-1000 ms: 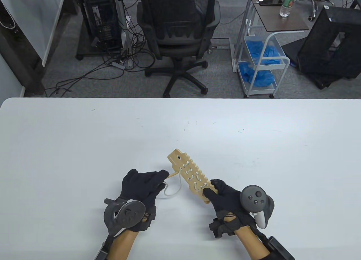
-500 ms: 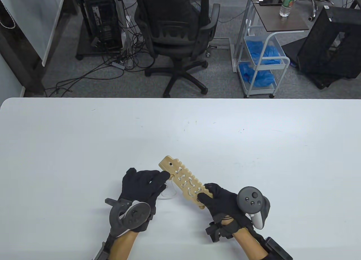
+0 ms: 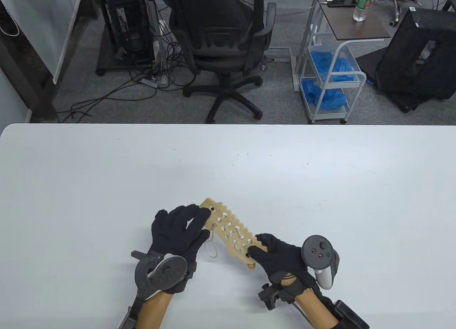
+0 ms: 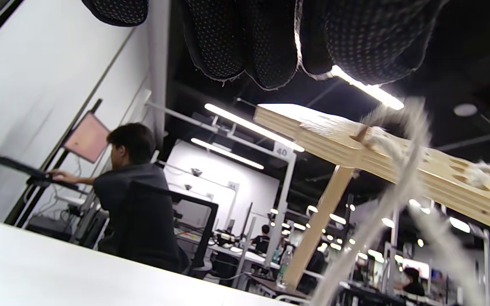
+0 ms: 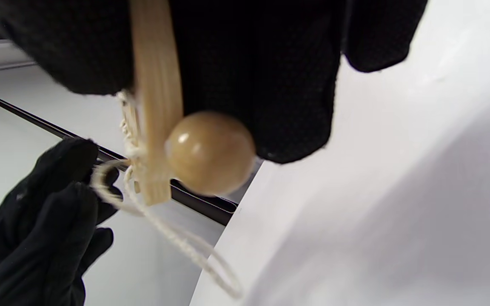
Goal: Remove rope from all holes on crocodile lacing toy
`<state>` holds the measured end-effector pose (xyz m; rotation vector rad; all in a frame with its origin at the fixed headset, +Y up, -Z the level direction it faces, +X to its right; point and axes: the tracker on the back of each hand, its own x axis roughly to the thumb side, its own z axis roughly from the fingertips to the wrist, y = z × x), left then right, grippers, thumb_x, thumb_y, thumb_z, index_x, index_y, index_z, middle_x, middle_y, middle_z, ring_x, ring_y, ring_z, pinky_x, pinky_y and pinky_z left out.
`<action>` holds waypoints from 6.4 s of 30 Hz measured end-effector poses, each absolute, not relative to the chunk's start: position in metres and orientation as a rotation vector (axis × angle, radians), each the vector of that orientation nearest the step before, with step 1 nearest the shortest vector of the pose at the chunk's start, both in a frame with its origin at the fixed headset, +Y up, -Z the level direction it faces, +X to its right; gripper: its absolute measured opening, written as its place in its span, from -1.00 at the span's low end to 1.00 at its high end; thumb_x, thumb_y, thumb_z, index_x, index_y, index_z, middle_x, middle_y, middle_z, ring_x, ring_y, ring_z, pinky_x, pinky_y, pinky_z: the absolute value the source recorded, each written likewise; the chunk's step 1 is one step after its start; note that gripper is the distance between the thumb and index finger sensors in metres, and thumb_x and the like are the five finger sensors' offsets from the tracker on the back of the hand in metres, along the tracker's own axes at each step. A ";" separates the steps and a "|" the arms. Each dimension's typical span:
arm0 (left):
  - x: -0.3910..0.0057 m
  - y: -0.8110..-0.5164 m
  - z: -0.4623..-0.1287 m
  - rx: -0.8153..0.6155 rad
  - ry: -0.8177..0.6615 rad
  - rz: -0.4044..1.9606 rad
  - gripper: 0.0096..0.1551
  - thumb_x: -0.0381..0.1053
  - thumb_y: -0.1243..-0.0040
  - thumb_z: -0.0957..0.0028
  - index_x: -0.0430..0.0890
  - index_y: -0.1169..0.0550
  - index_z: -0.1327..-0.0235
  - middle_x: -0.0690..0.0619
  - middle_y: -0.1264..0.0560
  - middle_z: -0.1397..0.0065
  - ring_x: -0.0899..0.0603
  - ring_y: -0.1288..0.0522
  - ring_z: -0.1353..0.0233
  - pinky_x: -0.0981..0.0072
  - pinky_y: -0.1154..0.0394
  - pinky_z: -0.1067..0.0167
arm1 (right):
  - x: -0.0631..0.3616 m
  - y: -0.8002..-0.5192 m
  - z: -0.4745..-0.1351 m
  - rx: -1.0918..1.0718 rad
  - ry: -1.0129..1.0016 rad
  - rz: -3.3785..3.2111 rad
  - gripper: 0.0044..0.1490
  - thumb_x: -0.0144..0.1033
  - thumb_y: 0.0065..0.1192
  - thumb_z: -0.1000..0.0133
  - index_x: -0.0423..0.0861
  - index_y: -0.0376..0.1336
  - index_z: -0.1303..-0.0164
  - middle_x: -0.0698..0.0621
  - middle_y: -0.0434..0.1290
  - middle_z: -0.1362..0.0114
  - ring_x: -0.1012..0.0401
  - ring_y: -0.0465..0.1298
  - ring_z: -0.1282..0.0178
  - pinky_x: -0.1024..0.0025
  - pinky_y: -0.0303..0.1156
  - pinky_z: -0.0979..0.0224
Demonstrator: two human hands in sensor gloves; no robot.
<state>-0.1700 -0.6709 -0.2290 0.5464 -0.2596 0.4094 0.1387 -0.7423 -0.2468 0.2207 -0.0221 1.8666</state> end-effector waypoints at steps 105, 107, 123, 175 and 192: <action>-0.191 -0.727 -0.259 -0.032 -0.128 1.653 -0.57 0.08 -0.26 -0.03 0.25 -0.60 -0.19 0.20 -0.73 -0.16 0.03 -0.66 -0.15 -0.20 -0.44 -0.37 | 0.108 -0.757 -0.229 0.201 0.163 1.271 -0.43 -0.12 0.37 0.05 -0.18 0.37 -0.07 -0.12 0.69 0.04 -0.07 0.68 0.02 -0.26 0.38 -0.27; -0.189 -0.728 -0.260 -0.053 -0.141 1.668 -0.57 0.07 -0.25 -0.04 0.25 -0.59 -0.20 0.20 -0.73 -0.17 0.03 -0.66 -0.16 -0.20 -0.44 -0.38 | 0.108 -0.755 -0.230 0.210 0.159 1.271 -0.43 -0.12 0.37 0.05 -0.18 0.37 -0.07 -0.12 0.69 0.04 -0.06 0.68 0.02 -0.26 0.38 -0.27; -0.183 -0.730 -0.265 -0.170 -0.268 1.752 -0.56 0.02 -0.17 -0.08 0.24 -0.57 -0.25 0.18 -0.71 -0.20 0.02 -0.64 -0.19 -0.24 -0.40 -0.40 | 0.101 -0.759 -0.232 0.323 0.240 1.294 -0.43 -0.13 0.38 0.05 -0.19 0.38 -0.06 -0.13 0.70 0.06 -0.07 0.69 0.03 -0.27 0.38 -0.27; -0.168 -0.728 -0.260 -0.180 -0.268 1.294 -0.13 0.02 -0.30 -0.07 0.05 -0.21 -0.66 0.15 -0.68 -0.24 -0.05 -0.64 -0.20 -0.29 -0.39 -0.38 | 0.140 -0.717 -0.234 0.341 -0.399 2.069 -0.43 -0.14 0.41 0.09 -0.15 0.39 -0.05 -0.14 0.70 0.02 -0.09 0.68 -0.01 -0.30 0.37 -0.27; -0.190 -0.729 -0.265 -0.123 -0.154 1.277 -0.17 -0.02 -0.30 -0.07 0.09 -0.26 -0.64 0.13 -0.66 -0.26 0.00 -0.65 -0.08 -0.24 -0.42 -0.36 | 0.189 -0.735 -0.259 0.019 -0.349 1.960 -0.43 -0.13 0.40 0.07 -0.22 0.41 -0.02 -0.18 0.71 0.09 -0.11 0.69 0.07 -0.28 0.40 -0.24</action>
